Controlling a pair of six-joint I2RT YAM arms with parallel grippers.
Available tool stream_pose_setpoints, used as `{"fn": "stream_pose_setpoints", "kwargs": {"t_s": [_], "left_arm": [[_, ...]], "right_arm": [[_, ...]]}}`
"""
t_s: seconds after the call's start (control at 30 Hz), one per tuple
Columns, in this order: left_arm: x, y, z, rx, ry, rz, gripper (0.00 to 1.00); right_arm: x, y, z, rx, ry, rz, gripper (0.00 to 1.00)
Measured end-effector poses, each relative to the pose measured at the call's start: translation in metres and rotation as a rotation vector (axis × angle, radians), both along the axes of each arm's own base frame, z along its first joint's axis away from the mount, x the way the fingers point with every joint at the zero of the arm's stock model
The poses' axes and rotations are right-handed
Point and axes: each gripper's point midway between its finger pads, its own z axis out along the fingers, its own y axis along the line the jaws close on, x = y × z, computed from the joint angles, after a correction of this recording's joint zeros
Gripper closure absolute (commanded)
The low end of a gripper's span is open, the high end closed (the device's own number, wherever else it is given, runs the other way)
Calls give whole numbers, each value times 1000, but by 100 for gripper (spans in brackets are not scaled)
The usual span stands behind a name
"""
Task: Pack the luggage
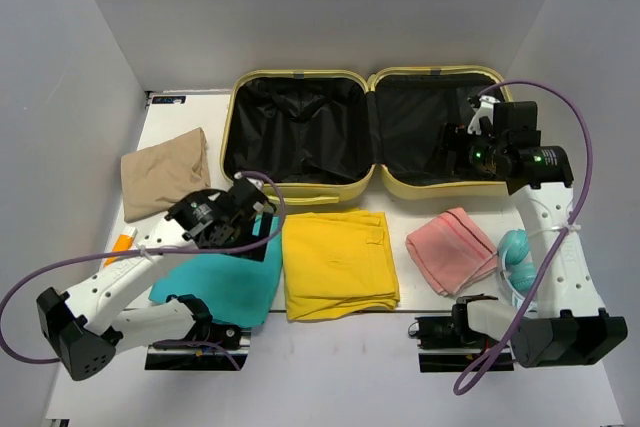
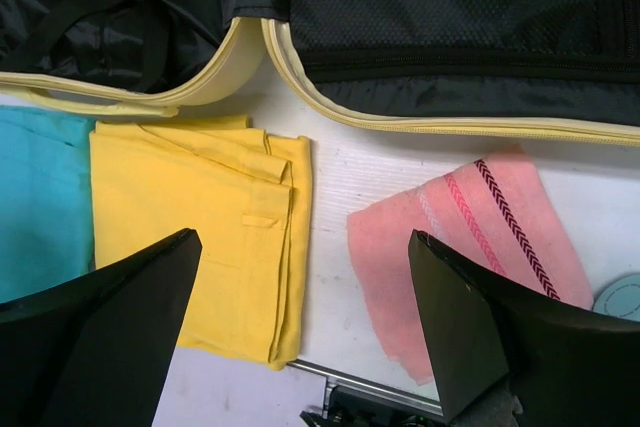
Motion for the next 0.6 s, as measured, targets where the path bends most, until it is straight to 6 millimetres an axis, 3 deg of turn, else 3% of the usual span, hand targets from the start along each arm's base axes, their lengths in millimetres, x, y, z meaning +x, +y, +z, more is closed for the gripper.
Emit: {"fn": "stream_pose_setpoints", "kwargs": {"t_s": [0.23, 0.37, 0.6], "left_arm": [[-30, -22, -28, 64, 54, -140, 0], [-41, -31, -55, 90, 70, -186, 0], [-44, -35, -87, 191, 81, -156, 0]], "right_arm": [[-9, 1, -5, 19, -26, -4, 10], [-11, 1, -15, 27, -6, -24, 10], [-9, 1, -20, 36, 0, -37, 10]]}}
